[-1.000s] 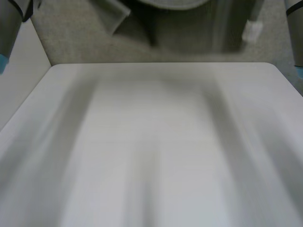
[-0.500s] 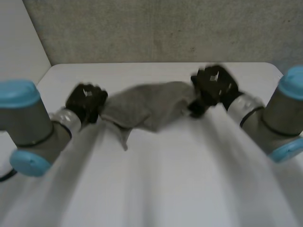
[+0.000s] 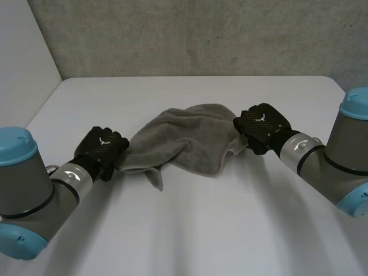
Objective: Fold the towel.
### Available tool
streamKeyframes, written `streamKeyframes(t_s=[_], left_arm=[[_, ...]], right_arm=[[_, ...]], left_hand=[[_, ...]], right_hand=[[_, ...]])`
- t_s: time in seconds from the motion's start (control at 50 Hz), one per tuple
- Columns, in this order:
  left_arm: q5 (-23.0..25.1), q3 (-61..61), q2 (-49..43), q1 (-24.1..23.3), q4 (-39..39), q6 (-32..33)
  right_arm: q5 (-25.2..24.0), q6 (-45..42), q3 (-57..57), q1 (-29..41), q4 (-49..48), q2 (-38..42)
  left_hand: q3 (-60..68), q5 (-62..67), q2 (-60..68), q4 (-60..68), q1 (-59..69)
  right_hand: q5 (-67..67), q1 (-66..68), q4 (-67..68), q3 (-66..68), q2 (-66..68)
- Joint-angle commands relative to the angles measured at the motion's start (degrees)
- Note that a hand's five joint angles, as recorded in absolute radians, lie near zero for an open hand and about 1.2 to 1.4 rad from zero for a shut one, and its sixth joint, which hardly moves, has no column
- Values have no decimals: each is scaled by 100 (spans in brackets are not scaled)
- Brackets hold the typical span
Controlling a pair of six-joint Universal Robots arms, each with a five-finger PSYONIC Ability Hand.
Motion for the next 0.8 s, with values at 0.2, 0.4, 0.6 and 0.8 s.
streamKeyframes(t_s=[0.2, 0.4, 0.6, 0.8], left_arm=[[-18, 36, -323, 34, 15, 28], [-9, 150, -358, 34, 15, 28], [-71, 309, 1053, 52, -99, -86], [-18, 808, 2533, 447, -1142, -683]], right_arm=[[-22, -25, 66, -43, -12, 8], [39, -26, 5, -43, -12, 9], [83, 89, -277, -52, 559, -1248], [-101, 143, -1551, -1333, 3238, -2136]], left_hand=[[-1861, -2988, -1844, -1844, -2070], [676, -450, 694, 693, 468], [676, -450, 694, 693, 468], [676, -450, 694, 693, 468]], right_hand=[[360, 465, 374, 352, 570], [360, 465, 374, 352, 570], [360, 465, 374, 352, 570], [360, 465, 374, 352, 570]])
